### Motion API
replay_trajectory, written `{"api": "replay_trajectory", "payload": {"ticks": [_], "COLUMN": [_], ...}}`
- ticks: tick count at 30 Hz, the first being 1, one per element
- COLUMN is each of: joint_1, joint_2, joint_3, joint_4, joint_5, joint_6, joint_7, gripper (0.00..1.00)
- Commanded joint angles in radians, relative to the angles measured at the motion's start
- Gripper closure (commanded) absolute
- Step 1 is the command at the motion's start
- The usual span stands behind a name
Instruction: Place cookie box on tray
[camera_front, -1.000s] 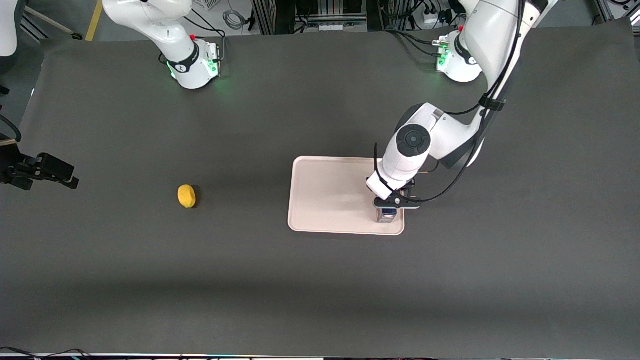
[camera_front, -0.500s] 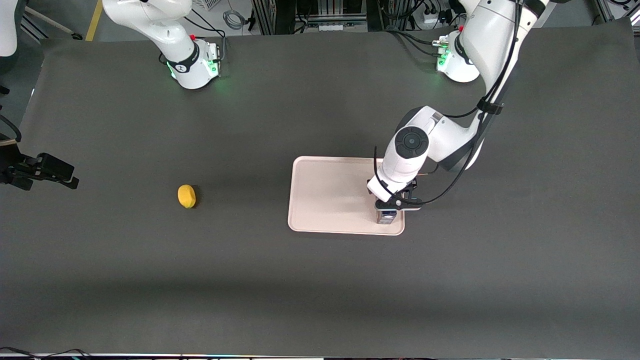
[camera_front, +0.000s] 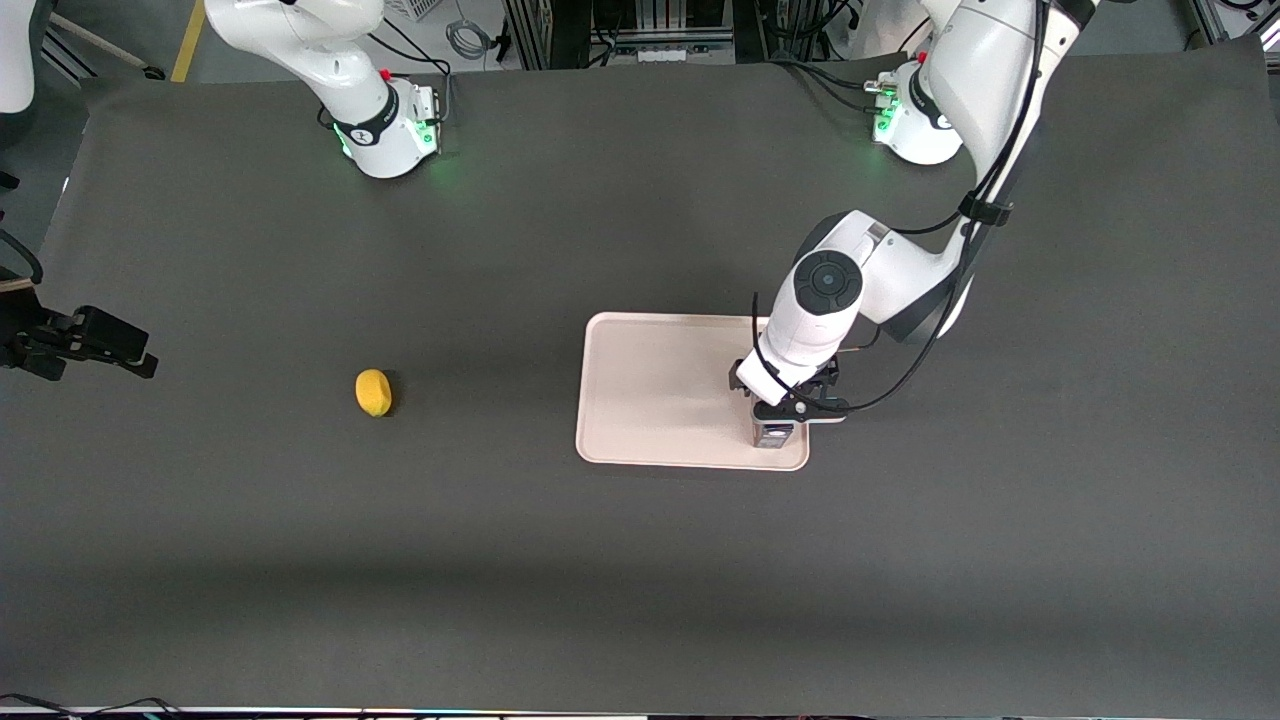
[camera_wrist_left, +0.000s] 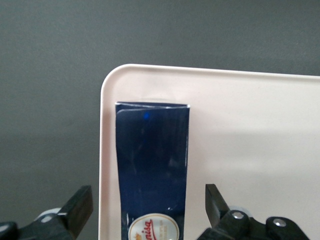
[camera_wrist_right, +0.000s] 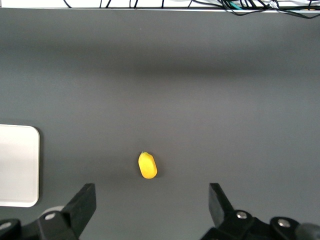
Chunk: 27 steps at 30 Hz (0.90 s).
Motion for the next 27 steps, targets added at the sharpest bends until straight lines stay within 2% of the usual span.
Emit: {"api": "replay_trajectory", "payload": {"ticks": [1,6,10,16,27], "joint_1": [-0.009,0.009,0.029,0.08,0.183], "joint_2": [-0.046,-0.081,-0.112,-0.187,-0.331], "joint_3": [0.011,0.011,0.011,0.013,0.042], "joint_4": [-0.001,0.007,0.047,0.073,0.156], "joint_5": [0.007,0.006,-0.006,-0.095,-0.097], "joint_6": [-0.012,-0.034,-0.116,-0.186,-0.447], "joint_7": [-0.02,-0.002,0.062,0.128,0.288], "gripper": [0.0,0.0,0.0,0.0,0.0]}}
